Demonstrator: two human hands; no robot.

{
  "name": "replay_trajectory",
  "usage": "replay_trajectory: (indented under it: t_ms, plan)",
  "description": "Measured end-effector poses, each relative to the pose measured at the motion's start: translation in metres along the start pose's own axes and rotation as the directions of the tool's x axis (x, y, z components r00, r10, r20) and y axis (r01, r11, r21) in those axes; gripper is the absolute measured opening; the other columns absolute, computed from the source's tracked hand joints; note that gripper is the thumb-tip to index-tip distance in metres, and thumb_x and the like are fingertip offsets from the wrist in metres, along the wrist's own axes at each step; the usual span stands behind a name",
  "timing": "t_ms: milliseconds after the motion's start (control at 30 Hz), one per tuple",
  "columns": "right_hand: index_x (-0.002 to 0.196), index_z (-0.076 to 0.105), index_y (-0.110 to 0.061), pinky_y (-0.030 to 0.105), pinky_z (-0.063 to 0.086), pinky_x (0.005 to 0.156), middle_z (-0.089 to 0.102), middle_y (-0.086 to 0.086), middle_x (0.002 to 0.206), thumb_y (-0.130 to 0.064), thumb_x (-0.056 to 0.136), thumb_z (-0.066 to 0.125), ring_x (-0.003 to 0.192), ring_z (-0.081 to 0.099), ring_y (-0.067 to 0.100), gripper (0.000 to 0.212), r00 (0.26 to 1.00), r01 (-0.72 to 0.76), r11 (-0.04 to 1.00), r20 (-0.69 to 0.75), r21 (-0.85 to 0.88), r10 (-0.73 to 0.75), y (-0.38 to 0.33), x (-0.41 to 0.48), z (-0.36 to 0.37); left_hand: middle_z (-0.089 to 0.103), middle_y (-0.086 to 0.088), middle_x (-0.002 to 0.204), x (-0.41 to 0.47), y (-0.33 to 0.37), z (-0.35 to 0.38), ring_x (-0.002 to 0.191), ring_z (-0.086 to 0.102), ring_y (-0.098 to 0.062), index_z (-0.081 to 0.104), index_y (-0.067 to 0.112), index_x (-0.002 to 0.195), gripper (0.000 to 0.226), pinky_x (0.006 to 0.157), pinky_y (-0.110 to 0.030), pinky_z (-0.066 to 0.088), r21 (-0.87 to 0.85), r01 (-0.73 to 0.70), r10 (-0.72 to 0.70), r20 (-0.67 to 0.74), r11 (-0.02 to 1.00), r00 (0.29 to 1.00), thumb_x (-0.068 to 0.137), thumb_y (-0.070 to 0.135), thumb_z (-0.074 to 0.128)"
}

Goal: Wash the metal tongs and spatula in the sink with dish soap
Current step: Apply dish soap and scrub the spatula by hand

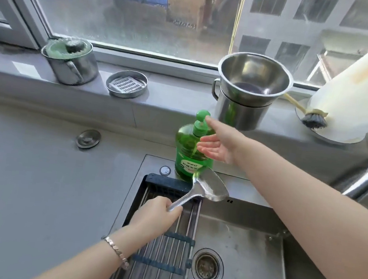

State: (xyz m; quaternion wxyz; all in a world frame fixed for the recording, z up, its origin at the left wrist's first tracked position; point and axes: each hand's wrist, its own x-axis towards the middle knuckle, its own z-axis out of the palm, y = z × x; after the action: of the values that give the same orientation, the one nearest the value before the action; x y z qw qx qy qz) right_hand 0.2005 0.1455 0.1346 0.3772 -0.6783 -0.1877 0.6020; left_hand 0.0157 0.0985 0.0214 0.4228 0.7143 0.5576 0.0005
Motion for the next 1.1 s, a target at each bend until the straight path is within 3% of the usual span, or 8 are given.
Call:
replay_trajectory:
  t_ms: [133, 233, 333, 600, 767, 967, 1033, 1100]
  plan:
    - [0.078, 0.055, -0.002, 0.013, 0.046, 0.038, 0.055, 0.006, 0.068, -0.039, 0.094, 0.049, 0.048, 0.054, 0.009, 0.04, 1.0, -0.011, 0.984, -0.007, 0.177, 0.012, -0.018, 0.021, 0.011, 0.053, 0.009, 0.059, 0.012, -0.002, -0.004, 0.05, 0.047, -0.009, 0.057, 0.027, 0.074, 0.024, 0.049, -0.022, 0.037, 0.058, -0.037, 0.035, 0.035, 0.998, 0.999, 0.089, 0.044, 0.048]
    - [0.071, 0.054, -0.005, 0.01, 0.039, 0.032, 0.053, 0.002, 0.049, -0.032, 0.095, 0.048, 0.031, 0.047, 0.005, 0.037, 0.998, -0.052, 0.966, 0.041, 0.252, 0.044, -0.023, 0.026, 0.008, 0.049, 0.009, 0.056, 0.016, -0.005, -0.002, 0.048, 0.044, -0.01, 0.051, 0.028, 0.065, 0.029, 0.048, -0.023, 0.034, 0.096, -0.059, 0.055, 0.043, 0.994, 0.998, 0.088, 0.045, 0.047]
    - [0.071, 0.051, -0.004, 0.01, 0.035, 0.029, 0.05, 0.001, 0.041, -0.029, 0.095, 0.05, 0.029, 0.045, 0.005, 0.034, 0.993, -0.105, 0.937, 0.079, 0.333, 0.083, -0.021, 0.029, 0.001, 0.046, 0.008, 0.055, 0.02, -0.006, 0.001, 0.048, 0.041, -0.013, 0.052, 0.025, 0.066, 0.03, 0.05, -0.023, 0.033, 0.096, -0.076, 0.07, 0.067, 0.992, 0.995, 0.088, 0.044, 0.047]
    - [0.07, 0.051, -0.003, 0.012, 0.04, 0.03, 0.05, 0.004, 0.041, -0.028, 0.093, 0.053, 0.029, 0.048, 0.007, 0.034, 0.981, -0.174, 0.896, 0.146, 0.409, 0.124, -0.019, 0.033, -0.001, 0.046, 0.007, 0.056, 0.022, -0.008, 0.002, 0.049, 0.041, -0.014, 0.058, 0.019, 0.072, 0.03, 0.05, -0.023, 0.035, 0.06, -0.096, 0.09, 0.089, 0.994, 0.992, 0.088, 0.043, 0.047]
    - [0.074, 0.05, -0.005, 0.012, 0.039, 0.029, 0.049, 0.003, 0.039, -0.029, 0.093, 0.053, 0.028, 0.048, 0.008, 0.031, 0.986, -0.158, 0.883, 0.117, 0.441, 0.117, -0.014, 0.037, 0.004, 0.046, 0.008, 0.054, 0.02, -0.004, 0.001, 0.045, 0.04, -0.01, 0.052, 0.024, 0.065, 0.03, 0.046, -0.021, 0.033, 0.055, -0.099, 0.094, 0.088, 0.994, 0.992, 0.089, 0.042, 0.048]
    - [0.082, 0.054, -0.003, 0.009, 0.042, 0.033, 0.051, 0.001, 0.037, -0.04, 0.09, 0.054, 0.028, 0.048, 0.004, 0.038, 0.992, -0.12, 0.914, 0.078, 0.387, 0.097, -0.013, 0.027, 0.005, 0.046, 0.007, 0.053, 0.006, 0.008, -0.002, 0.046, 0.042, -0.012, 0.054, 0.02, 0.066, 0.041, 0.046, -0.021, 0.033, 0.168, -0.041, 0.033, 0.052, 0.985, 0.998, 0.085, 0.055, 0.047]
    - [0.081, 0.054, 0.0, 0.01, 0.043, 0.033, 0.055, 0.003, 0.043, -0.043, 0.092, 0.048, 0.03, 0.051, 0.006, 0.044, 0.995, -0.094, 0.906, 0.07, 0.414, 0.071, -0.005, 0.017, 0.002, 0.046, 0.006, 0.052, -0.001, 0.012, -0.001, 0.048, 0.042, -0.014, 0.053, 0.017, 0.065, 0.051, 0.049, -0.023, 0.034, 0.228, -0.032, 0.028, 0.022, 0.973, 0.999, 0.084, 0.063, 0.043]
    - [0.08, 0.054, 0.002, 0.014, 0.047, 0.034, 0.059, 0.01, 0.059, -0.035, 0.099, 0.036, 0.033, 0.057, 0.011, 0.045, 1.0, -0.02, 0.856, 0.011, 0.517, 0.017, 0.01, 0.0, -0.006, 0.046, 0.006, 0.052, -0.011, 0.016, 0.0, 0.049, 0.044, -0.016, 0.051, 0.017, 0.063, 0.055, 0.052, -0.025, 0.036, 0.28, -0.038, 0.037, 0.011, 0.959, 0.999, 0.084, 0.067, 0.038]
